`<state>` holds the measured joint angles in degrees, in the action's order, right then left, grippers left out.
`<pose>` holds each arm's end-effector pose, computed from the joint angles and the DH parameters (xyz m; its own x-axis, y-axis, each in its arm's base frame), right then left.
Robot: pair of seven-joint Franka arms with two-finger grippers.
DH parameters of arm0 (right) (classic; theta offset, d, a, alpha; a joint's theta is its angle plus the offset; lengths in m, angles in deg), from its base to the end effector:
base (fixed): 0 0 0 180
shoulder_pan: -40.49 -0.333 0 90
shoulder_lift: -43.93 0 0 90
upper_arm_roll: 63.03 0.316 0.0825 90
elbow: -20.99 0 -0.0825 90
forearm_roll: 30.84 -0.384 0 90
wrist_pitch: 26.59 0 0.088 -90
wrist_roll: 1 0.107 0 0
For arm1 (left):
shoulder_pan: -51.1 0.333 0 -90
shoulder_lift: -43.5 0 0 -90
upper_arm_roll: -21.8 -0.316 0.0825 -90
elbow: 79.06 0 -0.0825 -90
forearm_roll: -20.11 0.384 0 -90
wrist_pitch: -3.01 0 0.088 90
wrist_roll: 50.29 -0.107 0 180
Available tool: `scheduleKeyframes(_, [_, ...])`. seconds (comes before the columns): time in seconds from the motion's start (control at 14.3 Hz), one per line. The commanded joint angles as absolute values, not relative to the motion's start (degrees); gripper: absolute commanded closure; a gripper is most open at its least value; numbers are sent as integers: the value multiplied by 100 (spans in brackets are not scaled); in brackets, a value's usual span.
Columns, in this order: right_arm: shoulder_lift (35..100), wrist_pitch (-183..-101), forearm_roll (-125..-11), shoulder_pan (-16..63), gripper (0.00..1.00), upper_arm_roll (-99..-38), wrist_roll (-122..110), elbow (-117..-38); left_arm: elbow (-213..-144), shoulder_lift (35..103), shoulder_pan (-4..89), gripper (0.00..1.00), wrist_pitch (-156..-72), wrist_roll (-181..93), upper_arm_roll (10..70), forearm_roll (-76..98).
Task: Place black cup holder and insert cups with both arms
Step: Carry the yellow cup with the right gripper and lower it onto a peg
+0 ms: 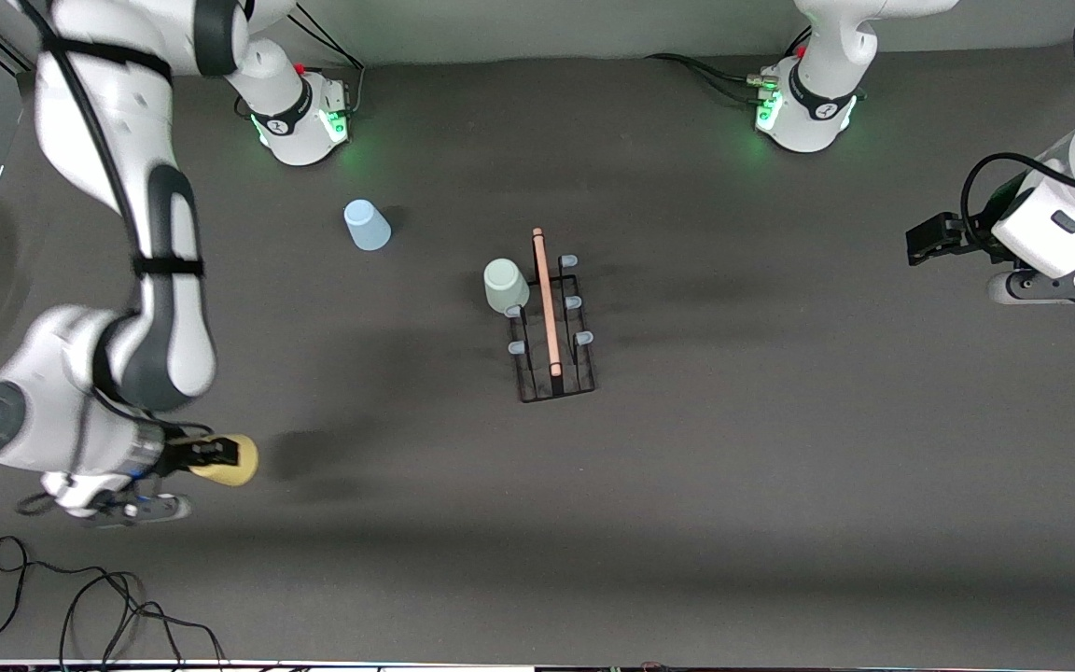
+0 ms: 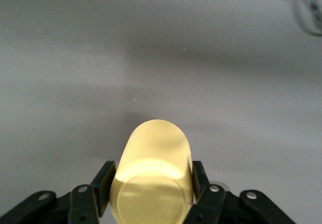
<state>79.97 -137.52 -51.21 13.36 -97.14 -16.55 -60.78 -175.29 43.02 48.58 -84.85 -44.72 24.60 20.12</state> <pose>0.7065 0.0193 0.3716 0.9941 0.1081 -0.0112 0.1081 -0.9941 0.0036 0.5403 -0.0504 0.5752 0.9906 0.0053 -0.1366 0.0034 -0.9999 -0.0139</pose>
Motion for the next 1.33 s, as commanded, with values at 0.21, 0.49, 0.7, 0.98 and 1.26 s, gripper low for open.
scheduleKeyframes(0.21, [6837,-12811,-4543,289,72,-9714,-33,-6321,-17512,4271,4846,0,-8497,-4546,2444,2020])
scheduleKeyframes(0.49, [6774,-12740,-4586,-739,72,-9696,1785,-6304,-17512,4271,4837,0,-8497,-4546,2444,2020])
scheduleKeyframes(0.7, [6888,-12932,-4622,-1591,72,-9678,3305,-6269,-17512,4271,4837,0,-8488,-4546,2444,2020])
scheduleKeyframes(0.98, [7327,-13179,-4639,-2200,72,-9643,4634,-5874,-17512,4271,4846,0,-8488,-4546,2444,2020])
scheduleKeyframes(1.26, [7688,-13634,-4796,-2420,72,-9635,5050,-5767,-17512,4271,4846,0,-8479,-4546,2444,2020])
